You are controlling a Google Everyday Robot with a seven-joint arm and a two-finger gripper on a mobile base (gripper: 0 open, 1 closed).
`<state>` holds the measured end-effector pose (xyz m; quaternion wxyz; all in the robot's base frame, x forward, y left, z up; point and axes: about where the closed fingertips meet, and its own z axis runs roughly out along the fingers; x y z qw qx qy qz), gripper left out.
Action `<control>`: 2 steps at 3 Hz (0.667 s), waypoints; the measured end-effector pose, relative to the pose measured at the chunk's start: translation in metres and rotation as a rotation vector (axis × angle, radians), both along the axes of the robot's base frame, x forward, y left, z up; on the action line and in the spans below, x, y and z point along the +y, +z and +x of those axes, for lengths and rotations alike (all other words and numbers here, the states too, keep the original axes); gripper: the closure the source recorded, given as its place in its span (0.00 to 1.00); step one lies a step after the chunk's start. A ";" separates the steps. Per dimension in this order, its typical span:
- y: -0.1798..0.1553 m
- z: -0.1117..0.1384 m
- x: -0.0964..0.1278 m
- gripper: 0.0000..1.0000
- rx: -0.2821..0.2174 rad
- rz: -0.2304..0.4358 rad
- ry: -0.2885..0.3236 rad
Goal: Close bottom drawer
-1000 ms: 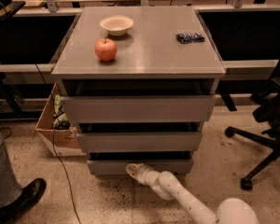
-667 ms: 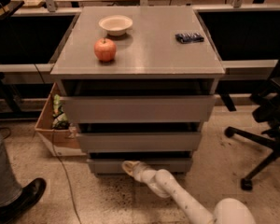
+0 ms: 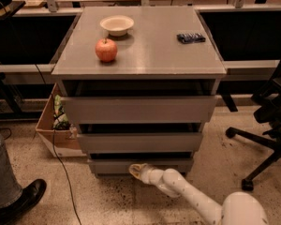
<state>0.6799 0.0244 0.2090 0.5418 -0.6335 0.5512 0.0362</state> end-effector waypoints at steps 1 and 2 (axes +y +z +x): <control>-0.004 -0.046 -0.069 1.00 0.154 -0.049 -0.027; -0.001 -0.096 -0.164 1.00 0.257 -0.132 -0.131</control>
Offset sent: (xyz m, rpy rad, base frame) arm -0.2163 -0.2646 0.0012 -0.2352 0.4259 -0.2415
